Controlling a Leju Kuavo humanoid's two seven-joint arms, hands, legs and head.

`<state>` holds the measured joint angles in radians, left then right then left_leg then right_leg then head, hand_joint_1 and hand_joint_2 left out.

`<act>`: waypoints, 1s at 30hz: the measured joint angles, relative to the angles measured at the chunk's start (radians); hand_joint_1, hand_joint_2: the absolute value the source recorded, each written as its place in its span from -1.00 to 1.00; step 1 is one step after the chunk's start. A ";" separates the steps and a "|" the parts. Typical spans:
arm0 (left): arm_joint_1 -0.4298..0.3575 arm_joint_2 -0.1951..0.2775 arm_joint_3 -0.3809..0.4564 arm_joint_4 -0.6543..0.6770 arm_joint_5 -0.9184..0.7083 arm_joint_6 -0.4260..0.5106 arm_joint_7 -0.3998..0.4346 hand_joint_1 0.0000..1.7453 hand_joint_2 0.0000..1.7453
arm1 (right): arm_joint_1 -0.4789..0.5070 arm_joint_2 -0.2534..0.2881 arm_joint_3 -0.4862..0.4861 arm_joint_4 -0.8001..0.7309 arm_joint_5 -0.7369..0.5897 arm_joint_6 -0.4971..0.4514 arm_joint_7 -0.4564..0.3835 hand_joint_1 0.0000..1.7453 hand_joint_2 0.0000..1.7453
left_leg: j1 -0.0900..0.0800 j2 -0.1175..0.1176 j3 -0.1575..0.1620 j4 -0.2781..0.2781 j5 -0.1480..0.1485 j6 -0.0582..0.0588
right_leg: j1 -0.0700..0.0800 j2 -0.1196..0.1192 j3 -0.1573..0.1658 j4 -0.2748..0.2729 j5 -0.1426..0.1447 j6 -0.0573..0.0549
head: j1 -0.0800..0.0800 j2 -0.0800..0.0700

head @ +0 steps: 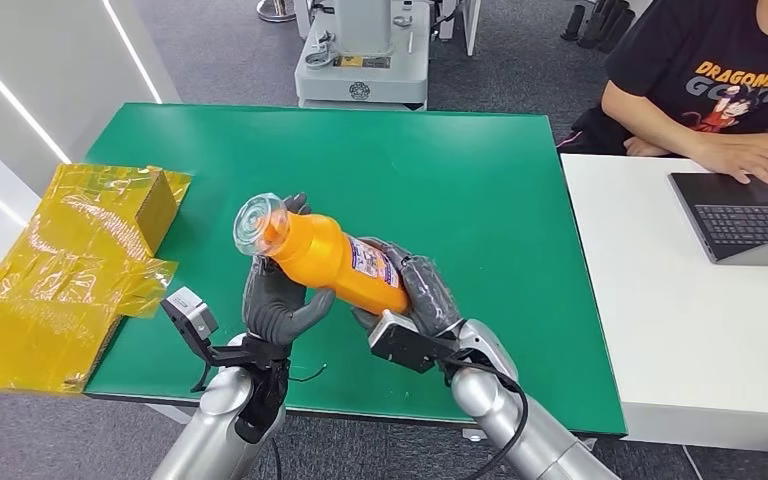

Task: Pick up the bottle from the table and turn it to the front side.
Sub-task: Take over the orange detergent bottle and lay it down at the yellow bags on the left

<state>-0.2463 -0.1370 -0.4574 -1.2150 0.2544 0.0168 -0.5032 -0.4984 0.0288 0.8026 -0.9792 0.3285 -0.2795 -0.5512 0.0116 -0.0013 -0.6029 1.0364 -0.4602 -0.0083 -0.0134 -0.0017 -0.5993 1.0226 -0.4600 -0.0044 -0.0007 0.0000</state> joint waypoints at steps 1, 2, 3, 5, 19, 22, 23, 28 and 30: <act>0.000 0.000 0.000 0.000 0.000 0.001 0.000 -1.00 1.00 | -0.003 0.003 0.002 0.005 -0.001 0.004 -0.002 1.00 1.00 | 0.000 0.000 0.000 0.000 0.000 0.000 | 0.000 0.000 0.000 0.000 0.000 0.000 | 0.000 0.000; 0.000 0.000 0.000 0.000 0.000 0.002 0.000 -1.00 1.00 | -0.007 0.005 0.004 0.010 -0.002 0.009 -0.003 1.00 1.00 | 0.000 0.000 0.000 0.000 0.000 0.000 | 0.000 0.000 0.000 0.000 0.000 0.000 | 0.000 0.000; 0.000 0.000 0.000 0.000 -0.001 0.003 0.000 -1.00 1.00 | -0.010 0.007 0.006 0.014 -0.003 0.014 -0.004 1.00 1.00 | 0.000 0.000 0.000 0.000 0.000 0.000 | 0.000 0.000 0.000 0.000 0.000 0.000 | 0.000 0.000; 0.000 0.000 0.000 0.000 -0.002 0.005 0.000 -1.00 1.00 | -0.016 0.012 0.009 0.023 -0.005 0.025 -0.005 1.00 1.00 | 0.000 0.000 0.000 0.000 0.000 0.000 | 0.000 0.000 0.000 0.000 0.000 0.000 | 0.000 0.000; 0.008 0.001 0.010 0.000 -0.057 0.067 0.003 -1.00 1.00 | -0.056 0.020 0.038 0.087 0.034 0.148 0.093 1.00 1.00 | 0.000 0.000 0.000 0.000 0.000 0.000 | 0.000 0.000 0.000 0.000 0.000 0.000 | 0.000 0.000; 0.011 0.001 0.011 0.000 -0.067 0.081 0.003 -1.00 1.00 | -0.057 0.020 0.042 0.094 0.044 0.155 0.102 1.00 1.00 | 0.000 0.000 0.000 0.000 0.000 0.000 | 0.000 0.000 0.000 0.000 0.000 0.000 | 0.000 0.000; 0.012 0.001 0.012 0.000 -0.070 0.084 0.003 -1.00 1.00 | -0.057 0.020 0.042 0.096 0.049 0.157 0.106 1.00 1.00 | 0.000 0.000 0.000 0.000 0.000 0.000 | 0.000 0.000 0.000 0.000 0.000 0.000 | 0.000 0.000; 0.015 0.001 0.021 0.000 -0.076 0.092 0.003 -1.00 1.00 | -0.055 0.017 0.043 0.100 0.070 0.165 0.118 1.00 1.00 | 0.000 0.000 0.000 0.000 0.000 0.000 | 0.000 0.000 0.000 0.000 0.000 0.000 | 0.000 0.000; 0.015 0.001 0.023 0.000 -0.077 0.092 0.003 -1.00 1.00 | -0.055 0.016 0.043 0.101 0.073 0.165 0.119 1.00 1.00 | 0.000 0.000 0.000 0.000 0.000 0.000 | 0.000 0.000 0.000 0.000 0.000 0.000 | 0.000 0.000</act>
<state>-0.2309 -0.1360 -0.4348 -1.2154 0.1778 0.1087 -0.5001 -0.5529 0.0446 0.8457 -0.8781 0.4014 -0.1141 -0.4326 0.0116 -0.0013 -0.6027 1.0365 -0.4602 -0.0083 -0.0133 -0.0016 -0.5994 1.0225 -0.4600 -0.0044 -0.0008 0.0000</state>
